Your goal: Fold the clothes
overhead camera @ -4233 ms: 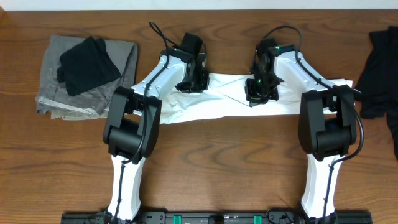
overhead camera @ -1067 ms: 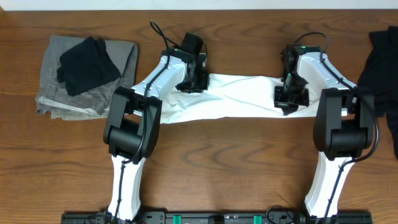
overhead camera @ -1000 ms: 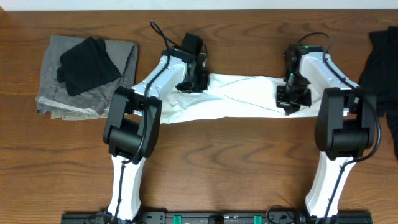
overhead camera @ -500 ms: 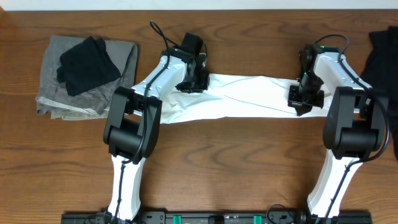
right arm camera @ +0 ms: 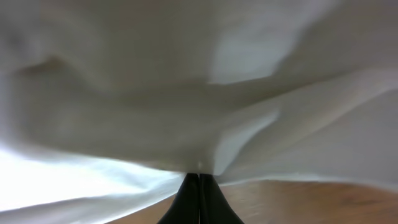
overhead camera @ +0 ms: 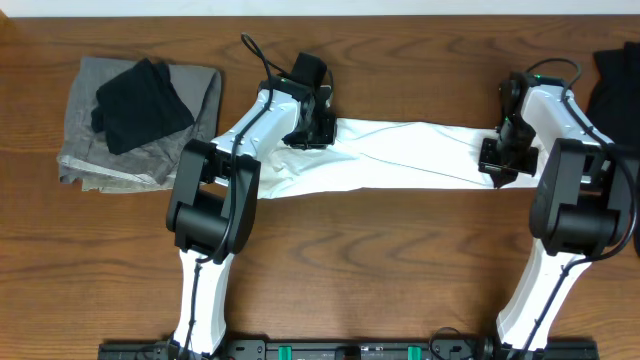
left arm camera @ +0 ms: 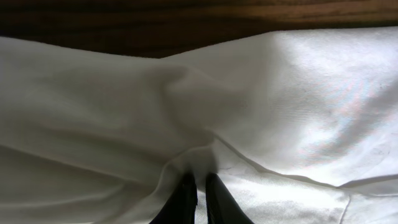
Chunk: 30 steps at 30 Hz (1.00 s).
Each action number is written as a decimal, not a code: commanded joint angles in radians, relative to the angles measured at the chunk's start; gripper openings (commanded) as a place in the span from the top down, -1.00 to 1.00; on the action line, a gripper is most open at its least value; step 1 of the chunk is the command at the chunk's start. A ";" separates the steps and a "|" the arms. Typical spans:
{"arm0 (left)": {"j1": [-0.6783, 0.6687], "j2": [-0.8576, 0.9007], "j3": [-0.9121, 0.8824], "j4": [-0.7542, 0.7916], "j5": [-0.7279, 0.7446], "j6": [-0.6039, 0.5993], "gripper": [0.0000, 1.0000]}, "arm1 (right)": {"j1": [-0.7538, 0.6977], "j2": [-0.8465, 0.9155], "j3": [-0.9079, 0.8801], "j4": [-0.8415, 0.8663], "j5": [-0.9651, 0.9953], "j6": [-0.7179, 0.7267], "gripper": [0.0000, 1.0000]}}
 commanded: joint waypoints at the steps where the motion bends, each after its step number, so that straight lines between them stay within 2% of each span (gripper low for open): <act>1: 0.004 0.036 -0.002 0.000 -0.043 -0.005 0.80 | -0.023 -0.011 -0.006 0.006 0.035 0.016 0.97; 21: 0.004 0.036 -0.002 0.000 -0.043 -0.005 0.80 | -0.155 -0.046 0.011 0.032 0.045 0.011 0.98; 26: 0.004 0.036 -0.002 0.000 -0.043 -0.005 0.80 | -0.196 -0.046 0.018 0.064 0.010 -0.069 0.97; 30: 0.004 0.036 -0.002 0.000 -0.043 -0.005 0.80 | -0.216 -0.052 0.090 0.065 -0.079 -0.134 0.98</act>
